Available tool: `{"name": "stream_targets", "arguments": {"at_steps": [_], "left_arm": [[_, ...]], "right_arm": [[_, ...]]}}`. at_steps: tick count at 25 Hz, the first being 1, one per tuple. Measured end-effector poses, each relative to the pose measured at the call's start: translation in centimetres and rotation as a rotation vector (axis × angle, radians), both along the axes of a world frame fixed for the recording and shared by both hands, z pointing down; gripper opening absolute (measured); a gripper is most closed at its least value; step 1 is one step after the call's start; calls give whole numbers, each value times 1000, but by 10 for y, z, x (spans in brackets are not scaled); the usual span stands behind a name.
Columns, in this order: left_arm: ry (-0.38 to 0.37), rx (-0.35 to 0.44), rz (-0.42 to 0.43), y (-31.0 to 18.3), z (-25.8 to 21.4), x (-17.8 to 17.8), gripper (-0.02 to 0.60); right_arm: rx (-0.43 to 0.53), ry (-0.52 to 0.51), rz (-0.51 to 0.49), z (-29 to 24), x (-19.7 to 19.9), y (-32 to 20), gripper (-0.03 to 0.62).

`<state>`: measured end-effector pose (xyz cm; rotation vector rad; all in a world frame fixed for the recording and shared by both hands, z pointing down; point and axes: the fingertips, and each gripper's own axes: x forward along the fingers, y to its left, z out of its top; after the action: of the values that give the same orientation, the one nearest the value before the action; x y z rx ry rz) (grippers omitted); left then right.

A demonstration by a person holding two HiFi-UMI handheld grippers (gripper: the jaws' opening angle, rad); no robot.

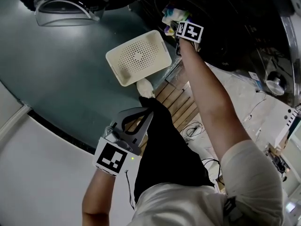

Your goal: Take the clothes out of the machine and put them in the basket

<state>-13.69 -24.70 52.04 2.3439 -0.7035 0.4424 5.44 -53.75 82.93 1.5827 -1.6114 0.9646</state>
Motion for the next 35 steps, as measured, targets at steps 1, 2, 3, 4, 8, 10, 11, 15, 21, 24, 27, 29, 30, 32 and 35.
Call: {"name": "stream_targets", "arguments": {"at_steps": [1,2,3,4,8,10,11,15,21,24,27,29,30,32,35], "left_arm": [[1,-4,-1,0,3,-1,-5],[1,-6,1,0,6,-2,-5],[1,-6,4,0,8,-2,-5],[1,-8,8,0,10,-3,-5],[6,-18,9,0,14,-2,-5],[14,-19,2,-2,14,-2,-5],[17,-20,-2,-3,15,-2,-5],[22,-23,-12,-2,15,-4,-5],[22,-19,-17,8,10,-4,-5],[19,-15,-24,14,5,-5,-5],[17,-4,-34,21,-1,-5,-5],[20,0,-41,28,-8,-3,-5],[20,2,-42,32,-12,-2,-5],[18,13,-39,41,-23,1,-5],[13,31,-34,55,-35,6,-5]], "right_arm": [[0,9,2,3,2,-1,456],[-1,18,2,5,4,-2,454],[-2,26,-1,7,4,-3,454],[-3,31,-5,9,3,-4,454],[-25,30,-14,16,2,-6,425],[-36,23,-17,17,3,-7,374],[-39,20,-21,16,3,-7,346],[-35,14,-51,13,3,-4,259],[7,-3,-65,-6,3,3,204],[28,8,-89,-22,4,8,202],[58,4,-105,-41,4,12,202],[75,-5,-109,-55,5,18,202],[84,-8,-116,-63,4,21,202],[107,-6,-146,-81,0,27,202],[141,-2,-201,-108,-9,36,202]]}}
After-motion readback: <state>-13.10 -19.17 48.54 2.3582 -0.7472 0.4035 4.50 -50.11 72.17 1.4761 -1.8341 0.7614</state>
